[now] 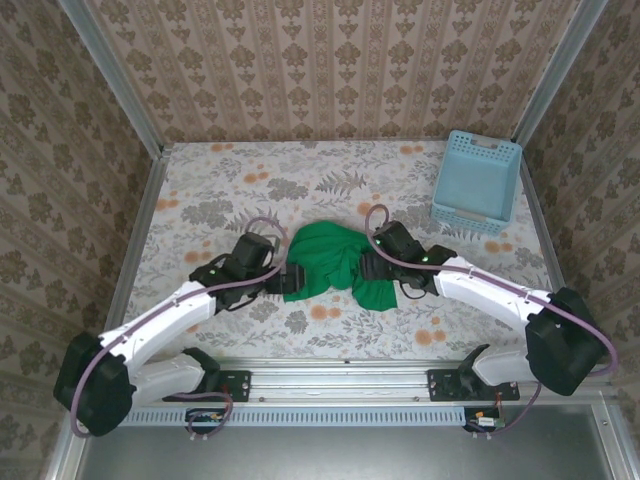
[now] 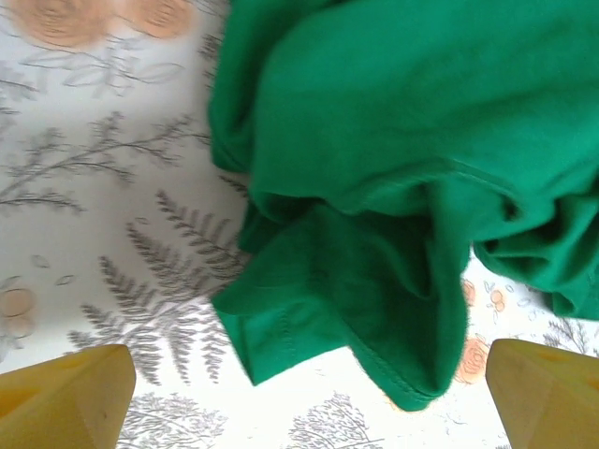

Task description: Fold the inside-out t-shirt

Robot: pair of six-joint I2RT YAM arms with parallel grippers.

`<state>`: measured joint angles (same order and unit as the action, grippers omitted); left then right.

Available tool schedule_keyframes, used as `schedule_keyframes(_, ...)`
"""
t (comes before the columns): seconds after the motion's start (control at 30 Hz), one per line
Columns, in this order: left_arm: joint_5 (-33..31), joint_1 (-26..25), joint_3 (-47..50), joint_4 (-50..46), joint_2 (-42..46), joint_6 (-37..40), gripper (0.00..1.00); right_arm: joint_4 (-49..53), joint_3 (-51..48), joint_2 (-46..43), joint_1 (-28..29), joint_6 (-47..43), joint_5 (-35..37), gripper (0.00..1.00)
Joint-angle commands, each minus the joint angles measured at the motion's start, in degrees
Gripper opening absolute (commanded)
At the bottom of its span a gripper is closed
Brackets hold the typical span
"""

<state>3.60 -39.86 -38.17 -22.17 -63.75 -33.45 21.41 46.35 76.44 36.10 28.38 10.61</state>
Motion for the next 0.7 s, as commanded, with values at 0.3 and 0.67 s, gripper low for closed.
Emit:
schedule_keyframes(0.3,-5.06,-3.39,-7.59,2.54,-13.70,0.39,0.67,-8.60,-3.60,10.45,-1.29,7.41,-4.35,0.78)
schedule_keyframes(0.67,-7.14,0.29,-9.83,-2.86,-10.83,2.35,0.10,-1.38,-2.09,11.42,-0.19,8.30,5.65,0.10)
